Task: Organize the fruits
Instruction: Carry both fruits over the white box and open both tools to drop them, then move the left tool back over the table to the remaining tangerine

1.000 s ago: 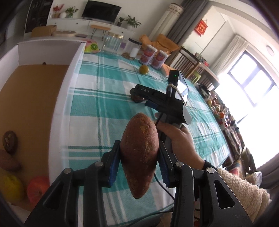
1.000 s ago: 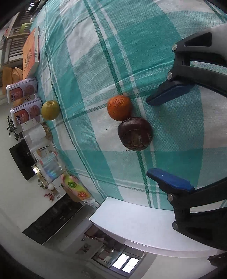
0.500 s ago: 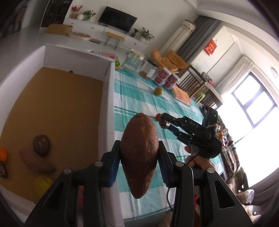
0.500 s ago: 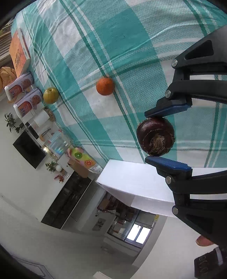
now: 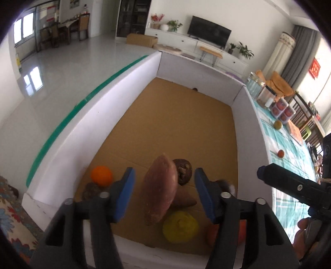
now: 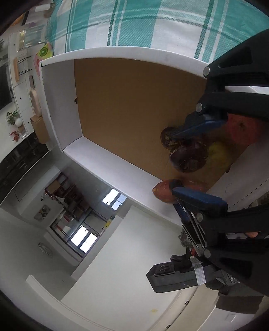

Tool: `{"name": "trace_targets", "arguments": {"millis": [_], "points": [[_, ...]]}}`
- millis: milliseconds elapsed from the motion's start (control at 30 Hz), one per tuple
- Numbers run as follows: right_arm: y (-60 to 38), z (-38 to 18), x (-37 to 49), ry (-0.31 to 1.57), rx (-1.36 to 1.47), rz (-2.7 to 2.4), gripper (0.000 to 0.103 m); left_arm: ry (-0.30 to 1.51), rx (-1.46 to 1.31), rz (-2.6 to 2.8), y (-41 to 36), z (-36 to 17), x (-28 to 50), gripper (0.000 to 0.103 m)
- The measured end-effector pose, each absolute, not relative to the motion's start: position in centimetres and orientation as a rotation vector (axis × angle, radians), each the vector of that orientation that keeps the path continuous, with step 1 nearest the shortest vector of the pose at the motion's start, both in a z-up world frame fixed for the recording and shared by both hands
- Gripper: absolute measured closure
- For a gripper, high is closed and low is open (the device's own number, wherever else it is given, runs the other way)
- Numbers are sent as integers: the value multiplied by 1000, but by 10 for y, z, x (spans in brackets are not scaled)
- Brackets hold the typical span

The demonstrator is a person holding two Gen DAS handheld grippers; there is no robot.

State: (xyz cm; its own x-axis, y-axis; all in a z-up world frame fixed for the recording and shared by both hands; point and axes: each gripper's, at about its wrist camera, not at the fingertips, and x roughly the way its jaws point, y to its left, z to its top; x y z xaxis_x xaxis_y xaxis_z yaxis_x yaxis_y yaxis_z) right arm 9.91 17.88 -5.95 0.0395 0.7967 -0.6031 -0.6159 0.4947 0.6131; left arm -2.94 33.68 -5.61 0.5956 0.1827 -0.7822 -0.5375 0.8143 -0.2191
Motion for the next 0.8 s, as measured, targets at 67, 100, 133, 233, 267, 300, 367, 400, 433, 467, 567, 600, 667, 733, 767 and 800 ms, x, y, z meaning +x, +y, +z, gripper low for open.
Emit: {"name": "trace_targets", "arguments": {"millis": [67, 100, 133, 233, 267, 300, 367, 400, 433, 467, 567, 600, 667, 733, 767, 800], "points": [[156, -50, 103, 1003, 197, 1045, 28, 799, -472, 452, 333, -50, -30, 22], [141, -45, 106, 964, 188, 1008, 25, 791, -476, 440, 330, -47, -27, 22], [125, -43, 109, 927, 182, 963, 20, 782, -481, 418, 325, -43, -23, 22], [68, -47, 121, 813, 123, 753, 8, 750, -467, 329, 301, -29, -5, 22], [48, -54, 125, 791, 87, 656, 4, 740, -452, 294, 290, -25, 0, 22], [28, -63, 131, 780, 50, 560, 4, 732, -435, 256, 276, -19, 6, 22], [-11, -86, 143, 780, -11, 402, 4, 724, -410, 168, 246, -12, 15, 22], [-33, -96, 146, 782, -46, 321, 4, 726, -398, 120, 231, -9, 20, 22], [-52, -108, 149, 790, -77, 251, 4, 731, -387, 73, 214, -7, 26, 22], [-72, -115, 155, 800, -103, 184, 4, 737, -375, 28, 198, -6, 31, 22], [-135, -133, 160, 818, -132, 30, 4, 773, -339, -88, 149, -8, 49, 22], [-152, -138, 163, 825, -122, -8, 4, 788, -336, -121, 135, -11, 54, 22], [-178, -142, 168, 867, -25, -58, 4, 804, -323, -171, 107, -13, 63, 22], [-192, -142, 167, 868, 30, -80, 4, 815, -294, -197, 84, -16, 71, 22], [-196, -143, 169, 872, 30, -99, 4, 820, -279, -204, 74, -18, 75, 22], [-198, -144, 169, 881, 33, -108, 4, 827, -267, -206, 65, -19, 78, 22]]}}
